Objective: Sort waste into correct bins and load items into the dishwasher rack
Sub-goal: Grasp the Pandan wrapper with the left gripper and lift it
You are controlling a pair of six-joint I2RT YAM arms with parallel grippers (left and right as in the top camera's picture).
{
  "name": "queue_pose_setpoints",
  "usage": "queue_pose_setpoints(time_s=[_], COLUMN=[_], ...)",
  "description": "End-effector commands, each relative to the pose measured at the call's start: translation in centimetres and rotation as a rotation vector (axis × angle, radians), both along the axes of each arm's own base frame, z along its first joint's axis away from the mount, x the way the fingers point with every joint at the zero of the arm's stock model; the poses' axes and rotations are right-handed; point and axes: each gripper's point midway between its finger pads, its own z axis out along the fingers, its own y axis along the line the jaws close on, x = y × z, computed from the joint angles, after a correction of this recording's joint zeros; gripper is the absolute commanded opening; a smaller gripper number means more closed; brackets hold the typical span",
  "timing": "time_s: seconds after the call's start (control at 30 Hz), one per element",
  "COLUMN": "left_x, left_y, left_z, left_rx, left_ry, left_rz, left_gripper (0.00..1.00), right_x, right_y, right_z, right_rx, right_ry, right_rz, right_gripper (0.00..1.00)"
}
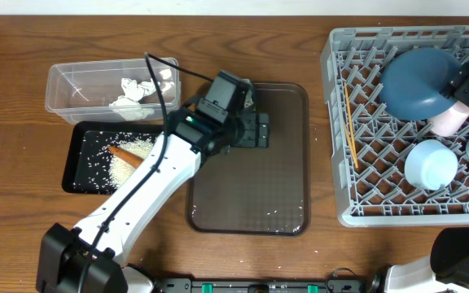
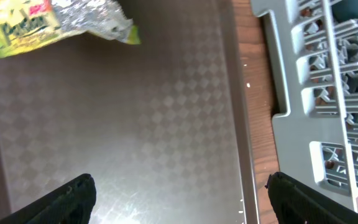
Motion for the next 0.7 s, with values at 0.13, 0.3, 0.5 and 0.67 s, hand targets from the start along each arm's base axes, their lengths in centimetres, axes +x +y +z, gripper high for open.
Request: queue_pose_setpoints(time_s=[0.13, 0.3, 0.5, 0.67], left_x=[-0.1, 0.3, 0.4, 0.7], left_y=[-0.3, 0.1, 0.0, -0.2], left_z=[-0.8, -1.4, -3.4, -4.4], left_rx=[0.088, 0.131, 0.158, 0.162], left_ry=[-0.049, -0.060, -0.018, -0.003], left_rz=[0.001, 0.017, 0.022, 0.029], left_gripper=[0.90, 0.90, 0.90, 0.90], right_x=[0.0, 0.0, 0.0, 0.0], right_y=[-0.2, -0.2, -0.2, -0.2], right_z=[-0.4, -0.4, -0.4, -0.4], right_rx=[0.005, 0.005, 0.005, 0.005], right_ry=[0.010, 0.010, 0.010, 0.010], right_rz=[-0.011, -0.011, -0.011, -0.011], right_gripper=[0.99, 0.99, 0.99, 0.99])
